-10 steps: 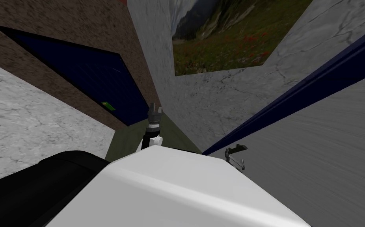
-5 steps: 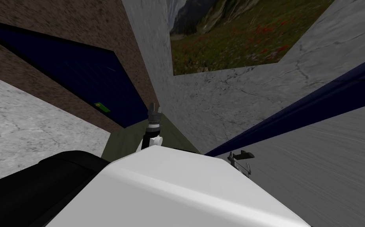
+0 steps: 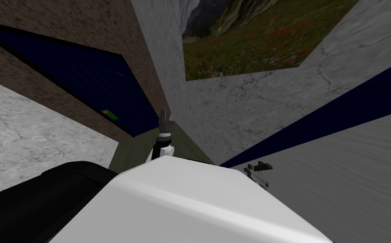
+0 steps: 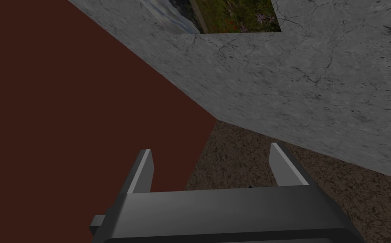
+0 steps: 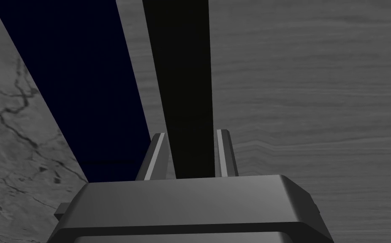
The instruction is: Pull the door open
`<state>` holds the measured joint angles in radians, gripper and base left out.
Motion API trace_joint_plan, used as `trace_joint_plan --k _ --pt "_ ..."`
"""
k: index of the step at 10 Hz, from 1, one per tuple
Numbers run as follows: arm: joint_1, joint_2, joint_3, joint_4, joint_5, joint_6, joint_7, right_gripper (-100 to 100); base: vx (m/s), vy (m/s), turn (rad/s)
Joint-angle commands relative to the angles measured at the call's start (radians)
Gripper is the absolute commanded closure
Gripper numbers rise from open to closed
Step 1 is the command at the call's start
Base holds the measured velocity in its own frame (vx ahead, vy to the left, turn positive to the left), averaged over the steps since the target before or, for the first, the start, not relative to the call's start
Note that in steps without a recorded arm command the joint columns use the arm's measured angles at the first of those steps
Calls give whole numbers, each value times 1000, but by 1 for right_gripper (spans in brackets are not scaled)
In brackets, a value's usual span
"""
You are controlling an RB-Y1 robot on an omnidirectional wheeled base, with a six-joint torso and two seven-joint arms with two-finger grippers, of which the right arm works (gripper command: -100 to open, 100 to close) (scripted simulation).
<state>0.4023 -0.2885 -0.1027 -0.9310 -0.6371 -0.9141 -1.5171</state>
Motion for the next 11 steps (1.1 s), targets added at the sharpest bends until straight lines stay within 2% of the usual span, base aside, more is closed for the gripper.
trace_joint_plan --k 1,2,3,11 --pt "-1 -1 -1 1 0 2 0 100 0 0 0" --pt "-1 -1 -1 1 0 2 0 100 0 0 0" --pt "7 -7 17 -8 12 -6 -12 100 -112 21 58" --pt "44 -40 100 -46 67 -36 -66 100 -194 26 56"
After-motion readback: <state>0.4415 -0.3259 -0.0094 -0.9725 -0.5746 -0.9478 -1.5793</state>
